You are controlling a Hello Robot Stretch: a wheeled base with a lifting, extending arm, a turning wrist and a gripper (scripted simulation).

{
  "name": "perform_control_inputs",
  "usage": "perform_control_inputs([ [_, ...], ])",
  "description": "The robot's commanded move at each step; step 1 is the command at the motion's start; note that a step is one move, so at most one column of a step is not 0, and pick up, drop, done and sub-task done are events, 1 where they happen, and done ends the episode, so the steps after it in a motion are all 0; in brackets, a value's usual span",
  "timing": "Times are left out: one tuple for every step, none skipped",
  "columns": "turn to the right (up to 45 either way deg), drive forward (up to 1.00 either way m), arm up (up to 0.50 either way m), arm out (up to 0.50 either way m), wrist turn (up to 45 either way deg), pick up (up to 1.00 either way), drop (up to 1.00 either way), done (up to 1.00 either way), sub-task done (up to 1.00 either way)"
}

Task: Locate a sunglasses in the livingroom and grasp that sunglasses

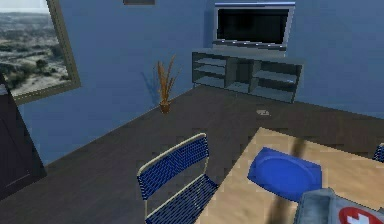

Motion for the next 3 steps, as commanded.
perform_control_inputs([
  [0.0,0.00,0.00,0.00,0.0,1.00,0.00,0.00,0.00],
  [0.0,0.00,0.10,0.00,0.0,0.00,0.00,0.00,0.00],
  [0.0,0.00,0.00,0.00,0.0,0.00,0.00,1.00,0.00],
])
